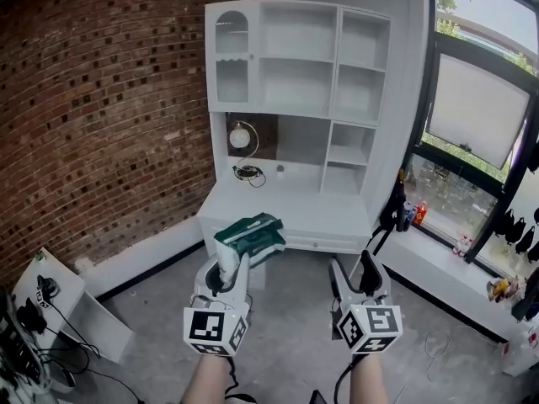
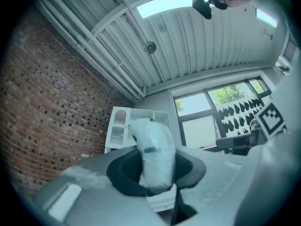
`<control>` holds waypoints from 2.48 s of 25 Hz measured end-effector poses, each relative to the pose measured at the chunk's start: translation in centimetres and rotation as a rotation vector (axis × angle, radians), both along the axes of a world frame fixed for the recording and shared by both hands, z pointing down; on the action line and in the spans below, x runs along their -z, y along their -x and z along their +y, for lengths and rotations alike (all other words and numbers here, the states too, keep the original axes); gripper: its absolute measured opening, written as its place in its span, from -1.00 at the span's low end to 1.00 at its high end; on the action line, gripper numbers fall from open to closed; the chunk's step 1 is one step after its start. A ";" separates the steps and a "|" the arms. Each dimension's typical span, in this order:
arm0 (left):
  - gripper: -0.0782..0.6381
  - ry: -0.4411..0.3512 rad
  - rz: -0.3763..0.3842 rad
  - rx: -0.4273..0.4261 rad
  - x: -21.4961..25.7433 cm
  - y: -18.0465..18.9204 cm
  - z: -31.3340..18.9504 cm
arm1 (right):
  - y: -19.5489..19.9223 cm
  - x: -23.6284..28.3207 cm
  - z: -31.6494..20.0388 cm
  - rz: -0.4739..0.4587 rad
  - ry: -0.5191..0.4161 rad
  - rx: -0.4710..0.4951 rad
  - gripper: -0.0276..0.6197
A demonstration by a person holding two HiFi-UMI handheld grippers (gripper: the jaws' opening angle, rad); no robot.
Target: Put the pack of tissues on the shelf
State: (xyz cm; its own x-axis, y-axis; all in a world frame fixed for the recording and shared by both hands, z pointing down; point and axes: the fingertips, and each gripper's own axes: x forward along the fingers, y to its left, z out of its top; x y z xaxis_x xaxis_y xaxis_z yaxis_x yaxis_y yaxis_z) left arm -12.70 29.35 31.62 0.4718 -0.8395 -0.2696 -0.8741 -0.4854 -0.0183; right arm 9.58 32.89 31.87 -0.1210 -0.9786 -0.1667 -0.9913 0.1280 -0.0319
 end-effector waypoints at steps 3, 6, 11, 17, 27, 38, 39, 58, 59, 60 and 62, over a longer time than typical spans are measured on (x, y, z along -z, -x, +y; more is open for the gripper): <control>-0.47 0.013 -0.004 0.016 -0.2 0.6 -1.1 | 0.3 -0.5 -1.7 -0.014 0.019 0.013 0.01; -0.47 0.025 -0.008 0.032 -0.7 1.2 -2.4 | 1.0 -1.2 -3.4 -0.019 0.034 0.034 0.01; -0.47 0.014 0.001 0.036 -1.0 2.2 -5.2 | 2.2 -1.7 -6.8 -0.019 0.027 0.044 0.01; -0.47 -0.003 -0.001 0.006 -0.7 4.1 -10.4 | 4.3 -2.0 -11.4 -0.018 0.017 0.025 0.01; -0.47 -0.018 -0.009 -0.053 0.6 7.0 -18.1 | 6.2 -0.9 -18.1 -0.036 0.003 -0.048 0.01; -0.47 0.001 -0.006 -0.105 -0.8 5.6 -20.6 | 5.6 -2.2 -20.4 -0.047 0.020 -0.078 0.01; -0.47 0.003 -0.006 -0.106 -0.9 5.3 -20.8 | 5.3 -2.4 -20.6 -0.047 0.022 -0.077 0.01; -0.47 -0.030 0.032 -0.064 0.9 -7.0 -26.3 | -5.0 -0.7 -27.4 0.015 0.023 0.012 0.01; -0.47 -0.033 0.030 -0.063 0.8 -7.4 -26.6 | -5.4 -0.7 -27.9 0.016 0.022 0.018 0.01; -0.47 -0.034 0.028 -0.059 0.7 -7.8 -26.9 | -5.6 -0.8 -28.3 0.018 0.020 0.023 0.01; -0.47 -0.031 0.023 -0.043 0.3 -8.2 -27.5 | -6.1 -0.9 -29.3 0.015 0.018 0.036 0.01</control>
State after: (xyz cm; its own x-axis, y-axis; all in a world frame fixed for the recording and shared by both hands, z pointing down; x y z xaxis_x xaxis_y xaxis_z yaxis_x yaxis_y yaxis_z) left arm -4.51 1.89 31.29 0.5008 -0.8095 -0.3063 -0.8528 -0.5221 -0.0144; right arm 15.72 3.59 32.80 -0.1588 -0.9763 -0.1467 -0.9864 0.1634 -0.0194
